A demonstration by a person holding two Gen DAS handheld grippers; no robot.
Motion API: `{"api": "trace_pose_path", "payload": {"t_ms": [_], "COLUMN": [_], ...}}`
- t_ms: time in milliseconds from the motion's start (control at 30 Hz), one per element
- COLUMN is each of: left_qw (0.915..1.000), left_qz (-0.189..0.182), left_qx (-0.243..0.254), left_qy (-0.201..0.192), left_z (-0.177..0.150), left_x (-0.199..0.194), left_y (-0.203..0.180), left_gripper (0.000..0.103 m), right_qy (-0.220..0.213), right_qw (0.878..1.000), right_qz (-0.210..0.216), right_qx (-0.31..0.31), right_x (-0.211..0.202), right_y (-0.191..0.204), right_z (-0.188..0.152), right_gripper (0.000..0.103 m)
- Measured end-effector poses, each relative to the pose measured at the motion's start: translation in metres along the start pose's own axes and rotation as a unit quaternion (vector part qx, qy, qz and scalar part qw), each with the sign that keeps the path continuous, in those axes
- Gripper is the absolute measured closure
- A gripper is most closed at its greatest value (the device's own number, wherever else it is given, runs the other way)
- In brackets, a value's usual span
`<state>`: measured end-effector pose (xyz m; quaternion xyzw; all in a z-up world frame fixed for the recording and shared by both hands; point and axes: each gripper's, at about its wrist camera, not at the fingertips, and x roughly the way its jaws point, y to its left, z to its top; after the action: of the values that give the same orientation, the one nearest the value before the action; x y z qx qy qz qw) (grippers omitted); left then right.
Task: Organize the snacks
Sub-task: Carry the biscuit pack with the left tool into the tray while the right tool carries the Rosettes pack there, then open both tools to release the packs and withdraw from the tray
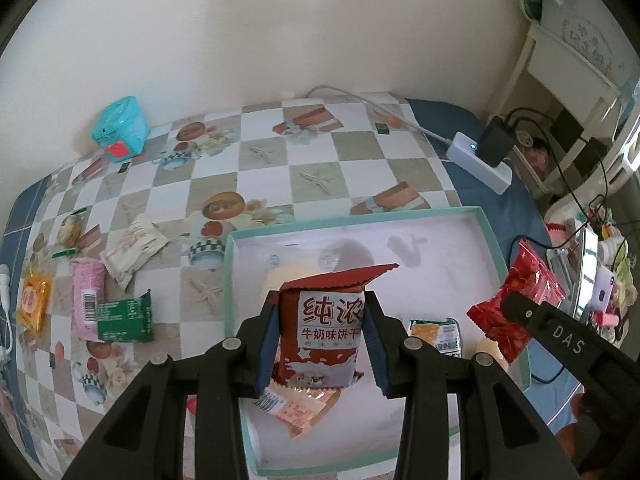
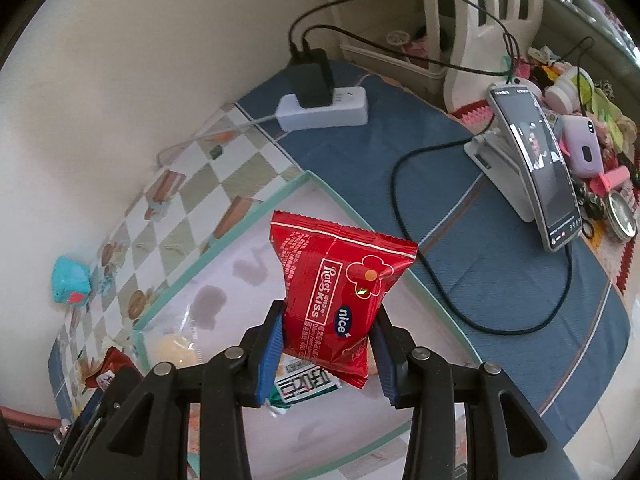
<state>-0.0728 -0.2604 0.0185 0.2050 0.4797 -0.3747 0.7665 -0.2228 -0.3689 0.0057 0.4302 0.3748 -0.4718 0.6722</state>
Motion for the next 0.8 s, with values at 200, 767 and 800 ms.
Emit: {"api": "trace_pose_path", "payload": {"t_ms": [200, 767, 800], "left_qw": [0.9999, 0.9987, 0.9980], "left_qz": [-0.005, 0.019, 0.025], "left_qx": [0.003, -0.042, -0.052], "left_qy": [0.009, 0.023, 0.027], "left_z": [-0.001, 0.000, 0.000], "left_x": [0.010, 0.014, 0.015], "left_y": [-0.005, 0.021, 0.027], "left_gripper": [0.062, 0.031, 0.031], "right_qy": [0.009, 0.026, 0.028], "right_qw": [1.000, 0.999, 0.999], "right_qz": [-0.004, -0.019, -0.020], "right_qx": [-0.003, -0.006, -0.005], "right_x": [0.007, 0.016, 0.017], "right_y": [0.000, 0.001, 0.000], "right_z": [0.000, -0.001, -0.001], "right_gripper": [0.059, 0.055, 0.052]}}
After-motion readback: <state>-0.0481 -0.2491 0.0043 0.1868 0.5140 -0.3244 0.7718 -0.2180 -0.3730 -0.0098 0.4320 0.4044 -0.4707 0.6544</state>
